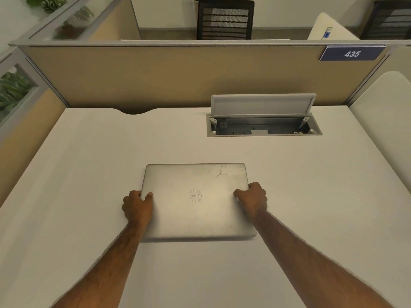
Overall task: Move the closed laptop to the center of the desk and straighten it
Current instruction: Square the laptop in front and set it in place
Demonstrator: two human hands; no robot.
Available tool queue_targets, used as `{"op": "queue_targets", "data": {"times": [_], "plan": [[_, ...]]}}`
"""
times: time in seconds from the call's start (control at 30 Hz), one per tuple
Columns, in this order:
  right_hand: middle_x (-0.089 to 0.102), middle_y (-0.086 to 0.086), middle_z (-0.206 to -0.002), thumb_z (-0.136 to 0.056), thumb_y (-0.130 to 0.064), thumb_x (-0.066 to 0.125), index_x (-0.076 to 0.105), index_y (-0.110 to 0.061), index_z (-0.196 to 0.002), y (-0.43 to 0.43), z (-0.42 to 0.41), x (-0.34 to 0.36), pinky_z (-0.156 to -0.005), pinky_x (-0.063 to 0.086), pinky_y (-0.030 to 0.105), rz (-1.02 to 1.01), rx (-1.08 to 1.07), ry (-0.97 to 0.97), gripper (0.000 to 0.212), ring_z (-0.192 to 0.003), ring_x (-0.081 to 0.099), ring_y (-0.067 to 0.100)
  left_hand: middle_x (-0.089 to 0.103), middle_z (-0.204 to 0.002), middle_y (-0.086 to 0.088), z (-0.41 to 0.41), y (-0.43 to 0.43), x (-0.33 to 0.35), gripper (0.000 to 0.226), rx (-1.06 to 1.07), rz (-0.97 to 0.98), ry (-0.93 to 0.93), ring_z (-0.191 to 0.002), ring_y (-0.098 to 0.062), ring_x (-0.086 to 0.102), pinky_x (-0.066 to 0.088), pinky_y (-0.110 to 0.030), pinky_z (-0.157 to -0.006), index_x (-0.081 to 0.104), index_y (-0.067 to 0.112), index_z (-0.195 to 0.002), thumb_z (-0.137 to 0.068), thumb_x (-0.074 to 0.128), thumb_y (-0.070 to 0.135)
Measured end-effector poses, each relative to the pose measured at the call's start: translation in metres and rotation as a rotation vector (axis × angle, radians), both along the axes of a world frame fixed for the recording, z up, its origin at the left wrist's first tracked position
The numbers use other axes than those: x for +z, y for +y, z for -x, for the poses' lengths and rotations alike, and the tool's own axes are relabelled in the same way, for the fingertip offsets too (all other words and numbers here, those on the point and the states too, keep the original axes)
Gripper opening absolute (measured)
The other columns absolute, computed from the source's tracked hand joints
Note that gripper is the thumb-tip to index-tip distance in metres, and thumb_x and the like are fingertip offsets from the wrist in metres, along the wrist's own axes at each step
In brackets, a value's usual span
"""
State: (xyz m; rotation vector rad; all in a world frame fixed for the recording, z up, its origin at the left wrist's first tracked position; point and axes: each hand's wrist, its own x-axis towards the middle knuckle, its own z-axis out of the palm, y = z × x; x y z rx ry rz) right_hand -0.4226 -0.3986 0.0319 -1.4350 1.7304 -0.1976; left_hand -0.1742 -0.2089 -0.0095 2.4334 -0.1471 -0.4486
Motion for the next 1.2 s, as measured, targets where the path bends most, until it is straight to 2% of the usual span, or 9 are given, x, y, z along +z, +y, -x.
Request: {"op": "queue_targets", "data": {"times": [0.23, 0.9, 1.2], "plan": [[0.068, 0.010, -0.112, -0.070, -0.031, 0.069, 0.063, -0.012, -0.108, -0.002, 0.002, 0.002, -0.093, 0.057, 0.047, -0.026, -0.013, -0.042, 0.043, -0.104, 0.065, 0.036, 0.052, -0.129, -0.024, 0.002, 0.000, 0.003, 0.046, -0.011, -0.015, 0.012, -0.122, -0.045, 0.047, 0.045, -0.052, -0.101, 0.057, 0.004, -0.125, -0.089, 0.062, 0.032], [0.063, 0.011, -0.119, -0.068, -0.031, 0.072, 0.060, -0.014, -0.116, -0.006, 0.007, -0.001, -0.095, 0.055, 0.049, -0.035, -0.018, -0.056, 0.052, -0.111, 0.061, 0.035, 0.051, -0.129, -0.024, 0.010, 0.001, 0.008, 0.048, -0.048, -0.042, 0.038, -0.121, -0.044, 0.048, 0.046, -0.052, -0.101, 0.056, 0.003, -0.126, -0.088, 0.064, 0.031], [0.067, 0.011, -0.117, -0.072, -0.027, 0.072, 0.064, -0.011, -0.116, -0.007, 0.012, -0.004, -0.093, 0.055, 0.047, 0.007, -0.069, -0.062, 0.048, -0.111, 0.061, 0.036, 0.049, -0.131, -0.021, 0.010, -0.004, 0.011, 0.049, -0.103, -0.033, 0.072, -0.123, -0.042, 0.047, 0.046, -0.050, -0.101, 0.055, 0.004, -0.128, -0.087, 0.064, 0.029]]}}
